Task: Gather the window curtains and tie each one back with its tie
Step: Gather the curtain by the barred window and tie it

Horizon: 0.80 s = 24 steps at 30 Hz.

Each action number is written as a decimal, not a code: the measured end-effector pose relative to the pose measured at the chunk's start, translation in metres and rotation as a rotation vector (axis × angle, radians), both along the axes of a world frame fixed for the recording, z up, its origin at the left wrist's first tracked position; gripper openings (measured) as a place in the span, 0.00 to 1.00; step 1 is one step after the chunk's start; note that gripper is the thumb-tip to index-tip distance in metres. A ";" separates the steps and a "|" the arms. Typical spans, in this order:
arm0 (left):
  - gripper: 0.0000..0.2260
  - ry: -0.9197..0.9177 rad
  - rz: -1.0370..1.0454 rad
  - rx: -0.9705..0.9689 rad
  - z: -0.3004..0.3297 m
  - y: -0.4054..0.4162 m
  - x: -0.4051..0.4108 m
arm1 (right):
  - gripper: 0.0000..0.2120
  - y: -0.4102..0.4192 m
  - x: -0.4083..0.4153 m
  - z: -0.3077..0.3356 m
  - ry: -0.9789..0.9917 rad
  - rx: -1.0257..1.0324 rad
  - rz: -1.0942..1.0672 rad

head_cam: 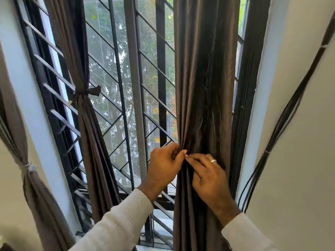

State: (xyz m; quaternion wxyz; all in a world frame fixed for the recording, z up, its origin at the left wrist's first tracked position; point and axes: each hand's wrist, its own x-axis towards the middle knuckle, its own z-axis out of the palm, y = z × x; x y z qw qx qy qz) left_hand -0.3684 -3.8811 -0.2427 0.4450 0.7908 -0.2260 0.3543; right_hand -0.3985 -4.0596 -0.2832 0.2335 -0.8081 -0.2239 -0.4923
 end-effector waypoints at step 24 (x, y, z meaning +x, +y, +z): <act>0.12 0.029 -0.054 0.021 0.003 -0.005 -0.020 | 0.09 0.009 -0.014 -0.017 0.007 0.161 -0.072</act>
